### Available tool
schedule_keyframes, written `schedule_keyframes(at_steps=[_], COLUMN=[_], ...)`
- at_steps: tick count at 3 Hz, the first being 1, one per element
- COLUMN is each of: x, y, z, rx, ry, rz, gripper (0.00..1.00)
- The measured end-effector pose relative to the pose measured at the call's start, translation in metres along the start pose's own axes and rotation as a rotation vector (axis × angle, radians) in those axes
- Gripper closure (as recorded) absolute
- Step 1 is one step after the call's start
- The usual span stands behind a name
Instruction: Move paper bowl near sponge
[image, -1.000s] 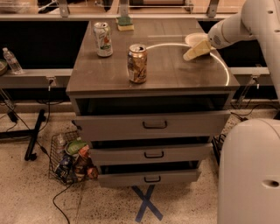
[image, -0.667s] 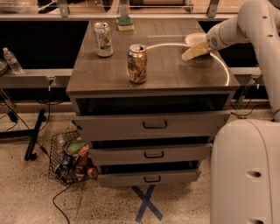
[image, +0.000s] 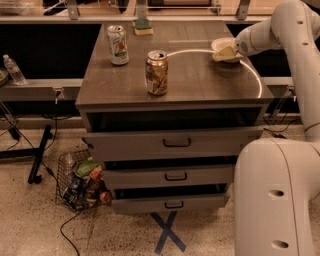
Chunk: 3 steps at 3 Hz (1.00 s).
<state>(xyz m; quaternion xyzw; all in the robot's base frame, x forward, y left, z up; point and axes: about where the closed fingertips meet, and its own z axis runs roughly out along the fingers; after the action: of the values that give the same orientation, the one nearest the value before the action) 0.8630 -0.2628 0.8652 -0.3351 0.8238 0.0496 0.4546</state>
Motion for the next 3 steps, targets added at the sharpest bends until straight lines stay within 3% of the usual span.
schedule_keyframes(at_steps=[1,2,3], x=[-0.003,-0.004,-0.029], y=[0.002,0.013,0.023], z=[-0.003,0.001,-0.004], rx=[-0.011,-0.040,-0.036], ry=[0.002,0.023,0.039], rz=[-0.017,-0.073,-0.227], gripper=[0.72,0.95,1.00])
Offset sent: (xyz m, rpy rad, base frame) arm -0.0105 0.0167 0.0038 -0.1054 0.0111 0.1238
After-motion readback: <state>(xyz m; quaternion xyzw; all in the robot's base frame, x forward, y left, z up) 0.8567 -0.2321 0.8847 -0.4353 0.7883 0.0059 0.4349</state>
